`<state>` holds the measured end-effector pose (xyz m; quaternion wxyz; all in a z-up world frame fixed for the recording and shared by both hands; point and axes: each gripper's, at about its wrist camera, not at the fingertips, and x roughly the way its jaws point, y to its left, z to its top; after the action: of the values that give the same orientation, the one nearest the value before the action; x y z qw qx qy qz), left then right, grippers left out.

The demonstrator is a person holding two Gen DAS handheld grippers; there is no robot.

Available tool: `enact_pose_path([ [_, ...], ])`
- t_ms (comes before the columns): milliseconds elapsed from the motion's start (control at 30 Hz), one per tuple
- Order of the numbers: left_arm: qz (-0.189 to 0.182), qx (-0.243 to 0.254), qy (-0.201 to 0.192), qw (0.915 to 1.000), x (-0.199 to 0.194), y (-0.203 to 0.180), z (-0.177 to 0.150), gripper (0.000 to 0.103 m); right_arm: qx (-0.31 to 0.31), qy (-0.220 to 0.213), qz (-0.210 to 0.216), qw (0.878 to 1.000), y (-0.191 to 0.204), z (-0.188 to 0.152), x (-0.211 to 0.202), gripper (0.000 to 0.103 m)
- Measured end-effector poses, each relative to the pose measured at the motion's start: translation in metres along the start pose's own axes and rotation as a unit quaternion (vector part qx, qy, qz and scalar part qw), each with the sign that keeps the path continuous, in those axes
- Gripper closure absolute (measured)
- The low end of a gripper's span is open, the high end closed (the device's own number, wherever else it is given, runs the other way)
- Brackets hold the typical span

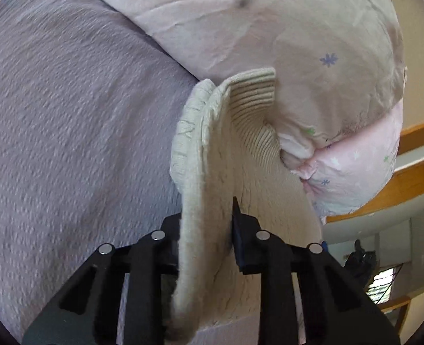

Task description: Fold small clothes

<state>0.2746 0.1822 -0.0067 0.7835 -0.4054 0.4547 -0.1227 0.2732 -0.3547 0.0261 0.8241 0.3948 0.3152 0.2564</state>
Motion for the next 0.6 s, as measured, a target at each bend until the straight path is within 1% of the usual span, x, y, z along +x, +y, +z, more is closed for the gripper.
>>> enact_pose_path([
  [33, 0.007, 0.003, -0.004, 1.0000, 0.000, -0.003, -0.001, 0.081, 0.004, -0.001, 0.004, 1.000, 0.000, 0.001, -0.002, 0.004],
  [100, 0.031, 0.025, -0.013, 0.9991, -0.007, -0.022, -0.002, 0.083, 0.012, -0.006, 0.014, 1.000, -0.001, 0.003, -0.007, 0.004],
  [167, 0.033, 0.052, -0.021, 0.9979, -0.014, -0.057, -0.001, 0.084, 0.019, -0.016, 0.018, 1.000, -0.003, 0.007, -0.015, 0.004],
  [233, 0.036, 0.095, -0.027, 0.9945, -0.014, -0.107, -0.006, 0.084, 0.022, -0.031, 0.014, 0.999, -0.003, 0.011, -0.024, 0.004],
  [300, 0.026, 0.149, -0.020, 0.9884, -0.003, -0.167, -0.018, 0.084, 0.023, -0.051, 0.005, 0.998, -0.005, 0.017, -0.035, 0.004],
  [333, 0.018, 0.170, -0.011, 0.9851, 0.008, -0.194, -0.026, 0.084, 0.024, -0.061, -0.001, 0.998, -0.006, 0.020, -0.041, 0.004],
  [367, 0.008, 0.193, 0.002, 0.9811, 0.027, -0.224, -0.038, 0.084, 0.023, -0.071, -0.011, 0.997, -0.008, 0.023, -0.047, 0.004],
  [400, -0.002, 0.209, 0.014, 0.9777, 0.046, -0.247, -0.050, 0.084, 0.023, -0.083, -0.021, 0.996, -0.011, 0.027, -0.054, 0.004],
  [467, -0.024, 0.237, 0.048, 0.9700, 0.097, -0.287, -0.077, 0.084, 0.028, -0.097, -0.035, 0.994, -0.019, 0.033, -0.063, 0.004],
  [533, -0.029, 0.248, 0.098, 0.9632, 0.153, -0.309, -0.105, 0.082, 0.037, -0.103, -0.052, 0.993, -0.032, 0.040, -0.070, 0.004],
  [600, -0.043, 0.243, 0.160, 0.9557, 0.200, -0.317, -0.127, 0.082, 0.045, -0.102, -0.070, 0.991, -0.044, 0.045, -0.074, 0.004],
])
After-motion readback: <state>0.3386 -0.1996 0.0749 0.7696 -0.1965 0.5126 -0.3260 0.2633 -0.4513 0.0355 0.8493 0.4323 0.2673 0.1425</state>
